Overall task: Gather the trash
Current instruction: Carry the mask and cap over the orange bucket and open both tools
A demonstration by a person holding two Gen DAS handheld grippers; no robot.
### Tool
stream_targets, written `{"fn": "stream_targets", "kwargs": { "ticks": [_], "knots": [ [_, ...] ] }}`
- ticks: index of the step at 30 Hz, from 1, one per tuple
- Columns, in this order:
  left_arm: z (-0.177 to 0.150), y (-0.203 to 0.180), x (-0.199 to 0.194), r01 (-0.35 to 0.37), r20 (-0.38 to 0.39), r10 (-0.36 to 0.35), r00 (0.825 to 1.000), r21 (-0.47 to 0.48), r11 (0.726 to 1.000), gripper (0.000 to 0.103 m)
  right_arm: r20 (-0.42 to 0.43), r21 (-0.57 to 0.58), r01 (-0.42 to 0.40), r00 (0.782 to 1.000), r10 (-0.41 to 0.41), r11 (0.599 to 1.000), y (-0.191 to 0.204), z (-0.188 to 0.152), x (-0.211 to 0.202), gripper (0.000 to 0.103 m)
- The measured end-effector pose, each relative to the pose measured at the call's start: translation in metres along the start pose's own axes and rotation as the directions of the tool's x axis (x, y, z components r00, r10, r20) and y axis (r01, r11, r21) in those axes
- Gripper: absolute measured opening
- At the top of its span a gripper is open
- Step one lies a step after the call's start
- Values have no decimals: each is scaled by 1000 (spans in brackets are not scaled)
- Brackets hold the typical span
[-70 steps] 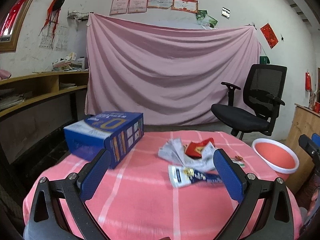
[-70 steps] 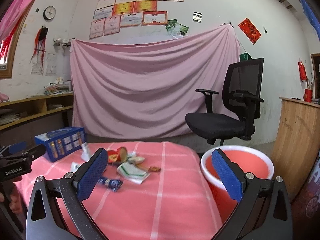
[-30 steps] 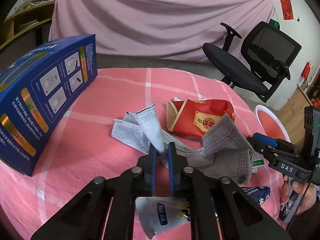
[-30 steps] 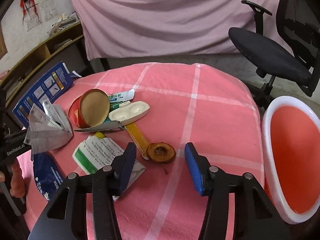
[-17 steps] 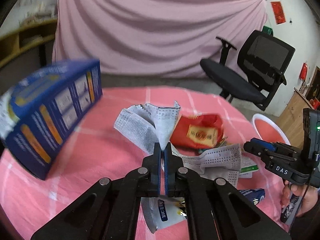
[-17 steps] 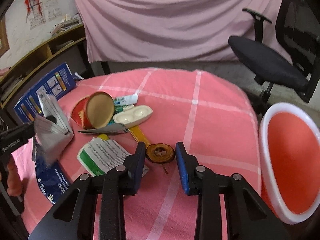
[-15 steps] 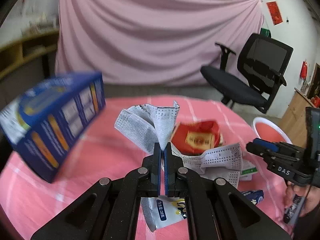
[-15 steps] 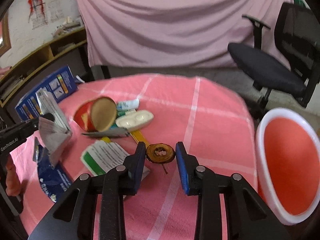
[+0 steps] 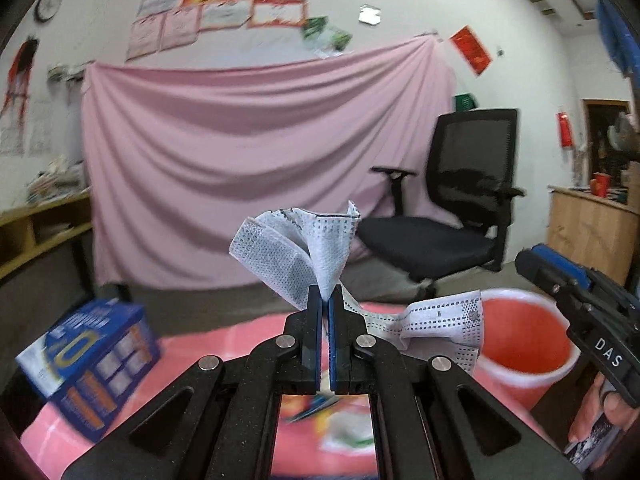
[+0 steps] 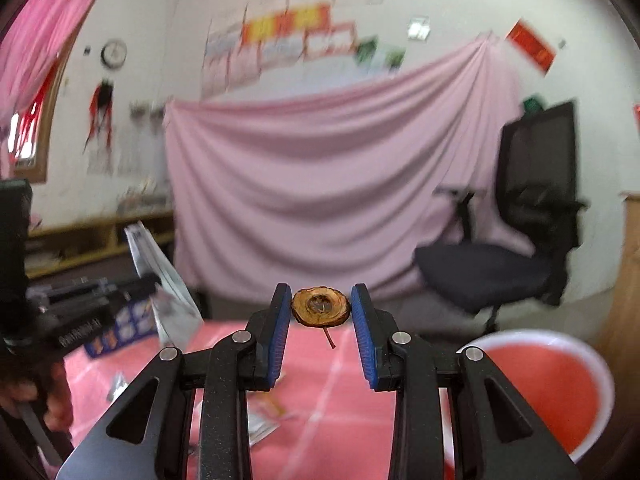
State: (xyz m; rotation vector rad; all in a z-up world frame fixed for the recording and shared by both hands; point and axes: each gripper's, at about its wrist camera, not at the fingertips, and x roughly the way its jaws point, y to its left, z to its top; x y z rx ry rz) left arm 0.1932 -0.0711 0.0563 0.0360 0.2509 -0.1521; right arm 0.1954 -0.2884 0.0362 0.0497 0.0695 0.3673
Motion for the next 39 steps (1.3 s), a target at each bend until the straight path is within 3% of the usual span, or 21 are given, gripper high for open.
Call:
{"fn": "stream_targets", "kwargs": {
  "ticks": [2, 5, 9, 13, 19, 28, 31, 33, 34, 36, 39],
  "knots": [
    [10, -23, 11, 56, 19, -56, 998, 17, 998, 1, 51, 17, 62, 997, -63, 998, -17, 5, -8, 29],
    [21, -57, 34, 131, 12, -132, 991, 43, 990, 1, 62, 40, 154, 986, -156, 987, -42, 6, -11, 29],
    [21, -93, 74, 237, -98, -235, 967, 8, 972, 1, 16, 122, 225, 973, -229, 967, -83, -3, -12, 29],
    [17, -126, 107, 295, -177, -291, 940, -1, 955, 1, -46, 141, 292, 956, -288, 946, -110, -12, -11, 29],
    [12, -155, 147, 327, -298, -320, 899, -27, 945, 1, -156, 179, 362, 928, -337, 915, -143, -31, -6, 29],
    [2, -163, 178, 348, -420, -366, 831, -121, 930, 2, -305, 245, 409, 893, -331, 879, -166, -47, 6, 29],
    [1, -162, 184, 334, -448, -361, 818, -141, 932, 11, -336, 258, 420, 883, -326, 870, -171, -50, 5, 29],
    [0, -158, 185, 322, -455, -359, 815, -160, 933, 32, -360, 268, 430, 875, -325, 862, -174, -53, 5, 35],
    [1, -156, 183, 316, -448, -358, 820, -168, 934, 35, -364, 275, 433, 873, -324, 859, -175, -53, 4, 43],
    [1, -151, 180, 306, -437, -350, 828, -171, 937, 36, -362, 292, 431, 876, -319, 854, -177, -53, 2, 51],
    [4, -145, 176, 286, -437, -332, 836, -169, 943, 37, -356, 294, 427, 879, -317, 855, -175, -51, -2, 55]
  ]
}}
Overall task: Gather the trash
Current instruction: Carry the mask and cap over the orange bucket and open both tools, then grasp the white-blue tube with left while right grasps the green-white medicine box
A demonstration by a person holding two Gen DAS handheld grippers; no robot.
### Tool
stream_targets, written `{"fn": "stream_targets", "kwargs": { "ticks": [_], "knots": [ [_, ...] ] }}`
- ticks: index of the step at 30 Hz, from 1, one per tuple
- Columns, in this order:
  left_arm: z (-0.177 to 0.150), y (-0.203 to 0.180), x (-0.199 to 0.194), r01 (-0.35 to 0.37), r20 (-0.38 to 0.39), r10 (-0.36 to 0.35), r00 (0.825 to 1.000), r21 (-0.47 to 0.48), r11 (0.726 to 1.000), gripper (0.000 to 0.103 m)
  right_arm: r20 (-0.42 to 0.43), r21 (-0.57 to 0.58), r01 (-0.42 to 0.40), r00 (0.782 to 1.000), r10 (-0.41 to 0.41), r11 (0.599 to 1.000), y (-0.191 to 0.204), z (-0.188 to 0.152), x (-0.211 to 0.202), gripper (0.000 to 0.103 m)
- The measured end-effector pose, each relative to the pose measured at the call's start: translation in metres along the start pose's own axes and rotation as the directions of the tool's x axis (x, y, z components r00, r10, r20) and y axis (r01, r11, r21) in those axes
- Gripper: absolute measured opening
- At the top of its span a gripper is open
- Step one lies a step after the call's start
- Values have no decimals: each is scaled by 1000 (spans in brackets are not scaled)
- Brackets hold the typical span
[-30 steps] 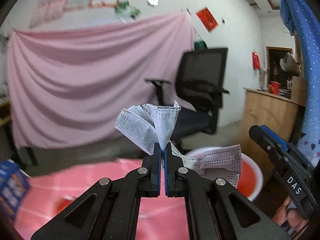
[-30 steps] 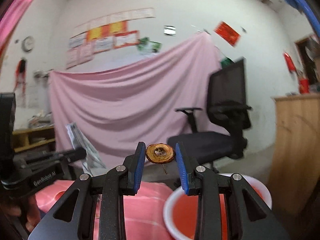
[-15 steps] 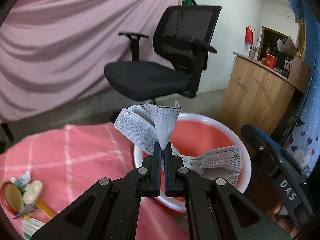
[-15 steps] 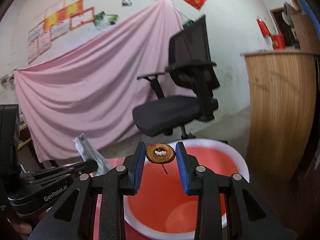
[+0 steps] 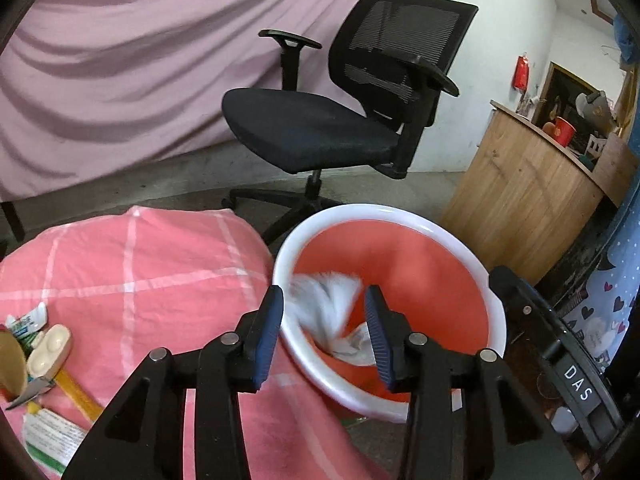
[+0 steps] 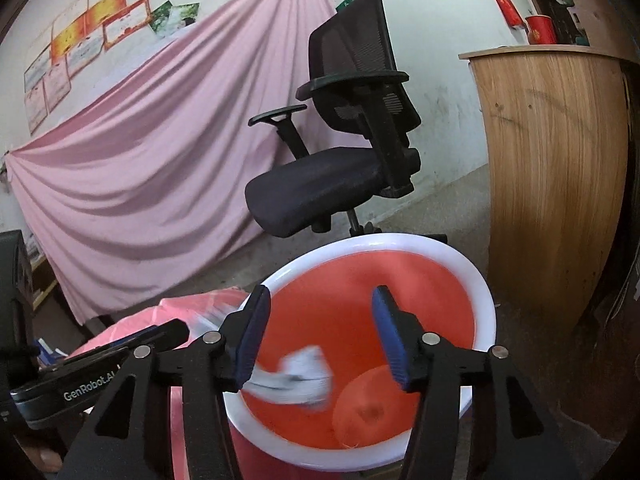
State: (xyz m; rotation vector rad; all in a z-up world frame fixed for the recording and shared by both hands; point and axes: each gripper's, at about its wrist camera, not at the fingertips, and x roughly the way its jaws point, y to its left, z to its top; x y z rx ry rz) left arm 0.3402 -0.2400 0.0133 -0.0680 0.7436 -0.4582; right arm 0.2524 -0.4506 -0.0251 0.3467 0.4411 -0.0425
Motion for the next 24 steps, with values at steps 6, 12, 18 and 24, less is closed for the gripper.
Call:
{"fn": "stream_targets", "kwargs": {
  "ticks": [6, 12, 18, 24],
  "knots": [
    [-7, 14, -34, -29, 71, 31, 997, -30, 999, 54, 48, -8, -27, 998, 27, 1000, 9, 4, -11, 77],
    [-14, 31, -81, -92, 165, 102, 981, -69, 993, 76, 120, -54, -64, 990, 70, 996, 26, 5, -29, 96],
    [-33, 57, -138, -205, 298, 235, 925, -130, 970, 101, 217, -115, -113, 967, 136, 987, 50, 5, -44, 103],
    [-64, 84, -184, -312, 362, 365, 857, -199, 929, 101, 277, -188, -210, 926, 257, 959, 85, -1, -60, 103]
  ]
}}
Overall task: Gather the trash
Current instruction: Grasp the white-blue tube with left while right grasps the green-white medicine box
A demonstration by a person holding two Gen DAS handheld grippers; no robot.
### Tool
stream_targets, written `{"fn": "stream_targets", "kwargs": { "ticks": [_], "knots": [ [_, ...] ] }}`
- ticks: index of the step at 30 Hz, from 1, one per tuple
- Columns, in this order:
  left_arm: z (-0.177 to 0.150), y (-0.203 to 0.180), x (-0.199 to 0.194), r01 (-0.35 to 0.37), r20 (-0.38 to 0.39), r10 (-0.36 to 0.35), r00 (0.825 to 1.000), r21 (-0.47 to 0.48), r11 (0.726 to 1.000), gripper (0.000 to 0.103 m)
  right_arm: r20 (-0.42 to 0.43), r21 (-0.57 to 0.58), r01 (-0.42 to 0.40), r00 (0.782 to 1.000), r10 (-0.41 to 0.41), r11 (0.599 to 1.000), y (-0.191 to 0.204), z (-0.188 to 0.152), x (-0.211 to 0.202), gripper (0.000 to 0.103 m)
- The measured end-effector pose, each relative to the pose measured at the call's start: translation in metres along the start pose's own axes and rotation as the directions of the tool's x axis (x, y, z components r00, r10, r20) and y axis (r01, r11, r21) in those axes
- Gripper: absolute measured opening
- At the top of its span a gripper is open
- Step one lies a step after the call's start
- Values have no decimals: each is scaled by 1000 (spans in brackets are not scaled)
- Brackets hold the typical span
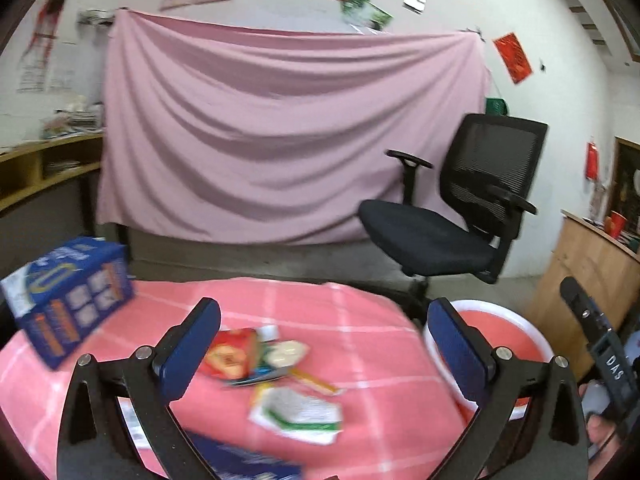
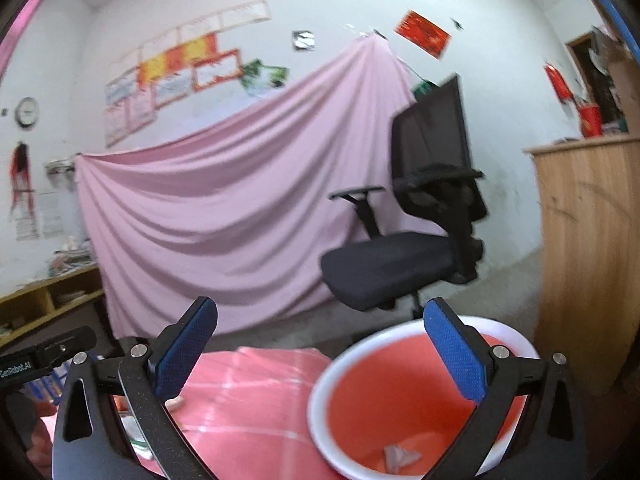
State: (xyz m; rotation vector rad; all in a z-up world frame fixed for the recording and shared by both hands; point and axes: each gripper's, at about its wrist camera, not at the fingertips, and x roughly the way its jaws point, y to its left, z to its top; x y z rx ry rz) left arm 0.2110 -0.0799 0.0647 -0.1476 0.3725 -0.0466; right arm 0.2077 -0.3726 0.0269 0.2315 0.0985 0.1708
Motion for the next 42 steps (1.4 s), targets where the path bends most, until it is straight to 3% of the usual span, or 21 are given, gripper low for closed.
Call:
{"fn": "stream_targets", "kwargs": {
  "ticks": [5, 8, 14, 18, 23, 26, 30, 34, 36, 42],
  "knots": [
    [-11, 31, -28, -89, 26, 89, 996, -17, 996, 101, 25, -55, -113, 993, 115, 992, 37, -2, -5, 103],
    [-19, 49, -39, -146, -4, 146, 989, -30, 989, 101, 1, -114, -163, 986, 165, 980, 61, -6, -5, 103],
    [-38, 74, -37, -249, -172, 236, 956, -58, 967, 101, -128, -155, -230, 969, 211, 961, 84, -19, 16, 103],
    [-52, 83, -28, -262, -264, 226, 938, -108, 959, 101, -265, -157, -249, 943, 202, 956, 89, -33, 33, 103],
    [-62, 92, -8, -249, -384, 178, 906, -143, 958, 101, -417, -125, -246, 892, 174, 961, 85, -49, 52, 103],
    [-67, 96, 6, -236, -437, 139, 889, -174, 956, 99, -505, -83, -256, 844, 181, 963, 79, -57, 65, 103],
    [-71, 99, 28, -223, -502, 95, 859, -201, 954, 80, -565, -47, -263, 803, 191, 964, 76, -65, 75, 103],
    [-64, 98, 35, -224, -492, 117, 863, -164, 961, 70, -620, -32, -283, 758, 203, 959, 78, -72, 83, 103],
    [-60, 98, 39, -210, -486, 122, 866, -130, 969, 57, -647, -23, -300, 732, 214, 954, 78, -75, 87, 103],
    [-57, 102, 56, -86, -515, 84, 853, 20, 996, 53, -714, -15, -377, 652, 255, 926, 94, -87, 95, 100]
  ]
}}
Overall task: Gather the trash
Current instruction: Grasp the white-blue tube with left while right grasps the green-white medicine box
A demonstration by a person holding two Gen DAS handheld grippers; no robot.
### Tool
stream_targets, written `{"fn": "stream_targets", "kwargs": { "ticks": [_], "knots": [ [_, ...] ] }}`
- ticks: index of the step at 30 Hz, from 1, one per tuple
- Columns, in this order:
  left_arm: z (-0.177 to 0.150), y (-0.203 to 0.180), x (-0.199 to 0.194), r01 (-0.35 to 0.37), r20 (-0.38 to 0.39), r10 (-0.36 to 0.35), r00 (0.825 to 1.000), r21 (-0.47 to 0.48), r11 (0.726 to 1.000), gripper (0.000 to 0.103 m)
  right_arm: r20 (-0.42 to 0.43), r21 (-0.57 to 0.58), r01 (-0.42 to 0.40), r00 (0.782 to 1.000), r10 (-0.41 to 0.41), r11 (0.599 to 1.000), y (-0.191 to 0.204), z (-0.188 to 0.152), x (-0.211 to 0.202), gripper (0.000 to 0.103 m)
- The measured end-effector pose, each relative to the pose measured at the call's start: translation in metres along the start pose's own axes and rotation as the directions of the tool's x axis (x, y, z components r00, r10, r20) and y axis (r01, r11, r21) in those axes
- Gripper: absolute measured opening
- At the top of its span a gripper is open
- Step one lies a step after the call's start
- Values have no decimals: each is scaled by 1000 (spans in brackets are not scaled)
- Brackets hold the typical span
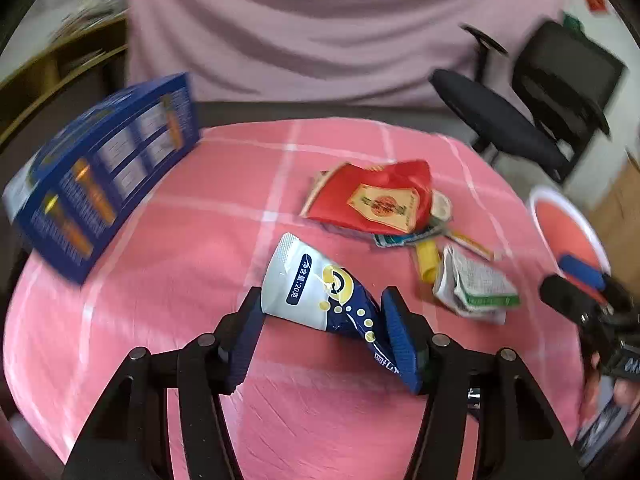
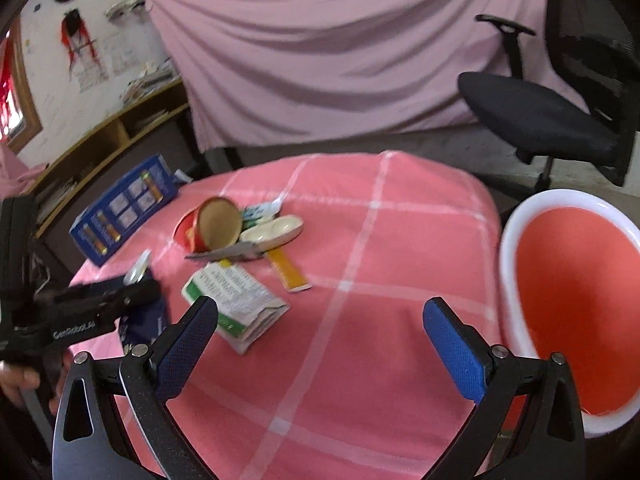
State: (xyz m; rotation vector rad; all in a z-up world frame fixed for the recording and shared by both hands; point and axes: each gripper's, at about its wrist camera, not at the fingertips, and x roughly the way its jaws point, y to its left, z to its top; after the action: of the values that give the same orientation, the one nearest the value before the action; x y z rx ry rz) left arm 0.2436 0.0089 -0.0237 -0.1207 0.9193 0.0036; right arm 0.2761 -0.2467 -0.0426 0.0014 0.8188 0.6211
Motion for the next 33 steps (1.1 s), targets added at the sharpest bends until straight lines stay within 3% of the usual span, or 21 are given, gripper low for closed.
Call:
{"fn": "stream_targets", "kwargs": {
  "ticks": [5, 14, 16, 19, 28, 33],
  "knots": [
    [3, 12, 5, 52, -29, -49, 998, 138, 989, 52, -74, -68, -48, 996, 43, 996, 20, 2, 17, 96],
    [-4, 26, -2, 137, -52, -129, 990, 207, 969, 52, -170, -195, -46, 985, 13, 980, 52, 6, 53, 88],
    [-6, 25, -3, 145, -55, -137, 989, 213, 966, 52, -175, -219, -40, 985, 2, 975, 56, 4, 54, 79],
    [-4, 19, -2, 147, -54, -139, 989, 190, 971, 53, -167, -203, -50, 986, 16, 978, 51, 4, 51, 68],
    [-5, 23, -15, 135, -42, -133, 990, 36, 990, 55, -143, -183, -58, 989, 31, 981, 50, 4, 44, 67],
    [-13, 17, -22, 86, -17, -86, 996, 12, 996, 61, -119, -161, -60, 992, 41, 985, 45, 4, 36, 67]
  ]
}}
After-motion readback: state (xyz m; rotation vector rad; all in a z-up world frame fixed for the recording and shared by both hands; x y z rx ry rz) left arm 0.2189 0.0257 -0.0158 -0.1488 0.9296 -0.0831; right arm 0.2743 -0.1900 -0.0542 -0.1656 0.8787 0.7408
